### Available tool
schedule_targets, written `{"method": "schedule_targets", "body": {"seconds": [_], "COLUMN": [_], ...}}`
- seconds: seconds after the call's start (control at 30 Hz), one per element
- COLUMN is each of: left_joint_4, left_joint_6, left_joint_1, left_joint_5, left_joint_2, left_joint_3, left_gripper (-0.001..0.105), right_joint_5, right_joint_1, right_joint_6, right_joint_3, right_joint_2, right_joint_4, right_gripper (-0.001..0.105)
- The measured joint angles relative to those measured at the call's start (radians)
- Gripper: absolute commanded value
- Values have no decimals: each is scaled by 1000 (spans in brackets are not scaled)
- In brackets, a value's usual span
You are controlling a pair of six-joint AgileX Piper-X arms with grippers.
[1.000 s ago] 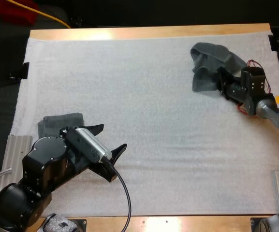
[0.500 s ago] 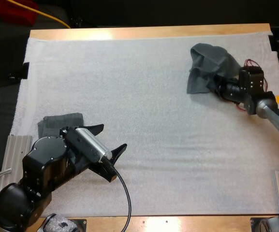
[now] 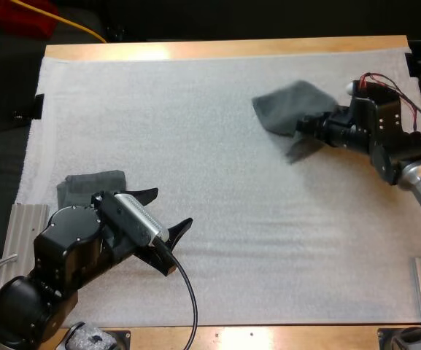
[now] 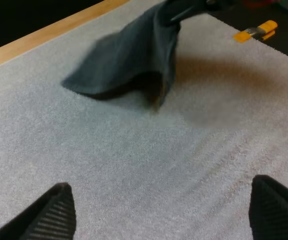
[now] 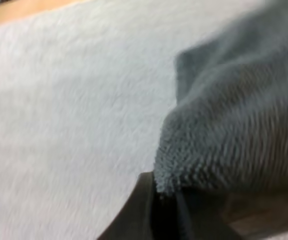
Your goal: Pick towel from pile, fold and stack
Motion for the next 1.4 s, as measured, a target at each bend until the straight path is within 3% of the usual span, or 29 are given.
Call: {"method": "schedule_targets", "body": {"seconds": [0.4, 0.63, 0.9, 1.1, 1.2, 1.4], "left_joint_4": [0, 0, 0, 0, 0, 0], "left_joint_6": [-2, -1, -1, -1, -1, -1], "left_joint_1": [0, 0, 0, 0, 0, 0], "left_joint_5": [0, 0, 0, 0, 0, 0], "left_joint_2": [0, 0, 0, 0, 0, 0], "left_joint_3": [0, 0, 0, 0, 0, 0], "left_gripper": [70, 70, 70, 70, 70, 70], "right_joint_5": [26, 30, 75, 75, 75, 75], "right_joint_1": [90, 201, 363, 424, 442, 444], "right_joint_6": [-23, -23, 14, 71, 52, 22], "right_joint_3": [-113, -157, -157, -157, -156, -45], "right_joint_2": [-162, -187, -187, -187, -179, -115], "right_joint_4": [167, 239, 207, 152, 177, 235], "right_gripper": [1, 1, 1, 1, 1, 1]}}
